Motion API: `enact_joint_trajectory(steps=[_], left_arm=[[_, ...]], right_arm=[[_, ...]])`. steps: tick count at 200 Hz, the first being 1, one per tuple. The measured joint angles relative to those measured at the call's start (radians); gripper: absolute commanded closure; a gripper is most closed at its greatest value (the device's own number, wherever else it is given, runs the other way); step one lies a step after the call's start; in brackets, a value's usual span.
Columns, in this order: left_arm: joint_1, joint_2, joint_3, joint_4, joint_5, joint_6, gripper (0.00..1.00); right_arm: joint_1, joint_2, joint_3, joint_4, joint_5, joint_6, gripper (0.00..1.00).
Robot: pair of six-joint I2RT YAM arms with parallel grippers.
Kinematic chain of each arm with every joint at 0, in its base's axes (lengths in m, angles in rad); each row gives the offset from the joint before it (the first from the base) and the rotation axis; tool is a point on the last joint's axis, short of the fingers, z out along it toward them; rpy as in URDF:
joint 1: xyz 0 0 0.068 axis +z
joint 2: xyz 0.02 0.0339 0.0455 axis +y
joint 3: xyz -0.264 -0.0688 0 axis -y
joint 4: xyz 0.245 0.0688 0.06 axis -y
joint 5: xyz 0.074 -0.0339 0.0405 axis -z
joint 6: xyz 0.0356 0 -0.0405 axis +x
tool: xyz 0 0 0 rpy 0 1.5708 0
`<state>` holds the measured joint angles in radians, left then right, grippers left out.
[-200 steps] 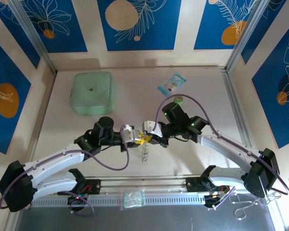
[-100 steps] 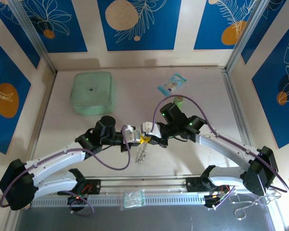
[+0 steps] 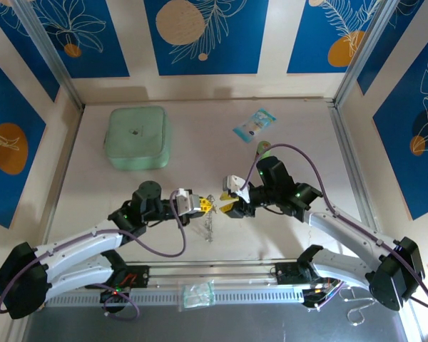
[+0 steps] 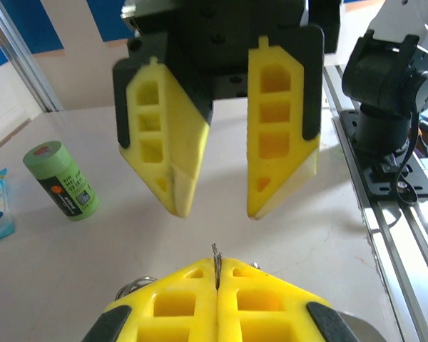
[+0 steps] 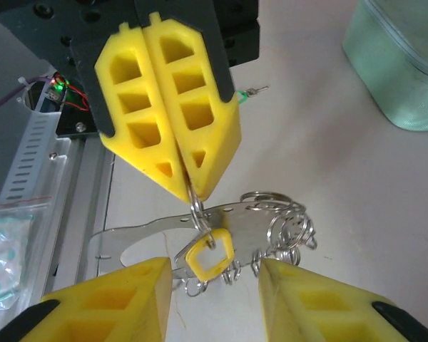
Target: Put the keys on the keyring
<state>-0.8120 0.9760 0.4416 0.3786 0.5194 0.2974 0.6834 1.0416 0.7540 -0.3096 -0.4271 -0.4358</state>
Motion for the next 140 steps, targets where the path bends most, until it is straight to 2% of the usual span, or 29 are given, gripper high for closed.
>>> enact_joint_trajectory(steps=[33,63,81,114,140], left_arm=[[0.000,0.000,-0.005,0.045,0.012,-0.008,1.00],[0.000,0.000,-0.005,0.052,0.026,-0.007,1.00],[0.000,0.000,-0.005,0.052,0.030,-0.004,1.00],[0.000,0.000,-0.005,0.053,0.031,-0.003,1.00],[0.000,0.000,-0.005,0.053,0.031,-0.002,1.00]], right_arm=[[0.008,0.004,-0.001,0.034,-0.014,0.023,0.70],[0.013,0.016,-0.001,0.040,-0.027,0.017,0.83],[0.016,0.021,-0.001,0.037,-0.032,0.019,0.84],[0.016,0.023,-0.001,0.033,-0.039,0.019,0.96],[0.016,0.023,-0.001,0.028,-0.048,0.018,1.00]])
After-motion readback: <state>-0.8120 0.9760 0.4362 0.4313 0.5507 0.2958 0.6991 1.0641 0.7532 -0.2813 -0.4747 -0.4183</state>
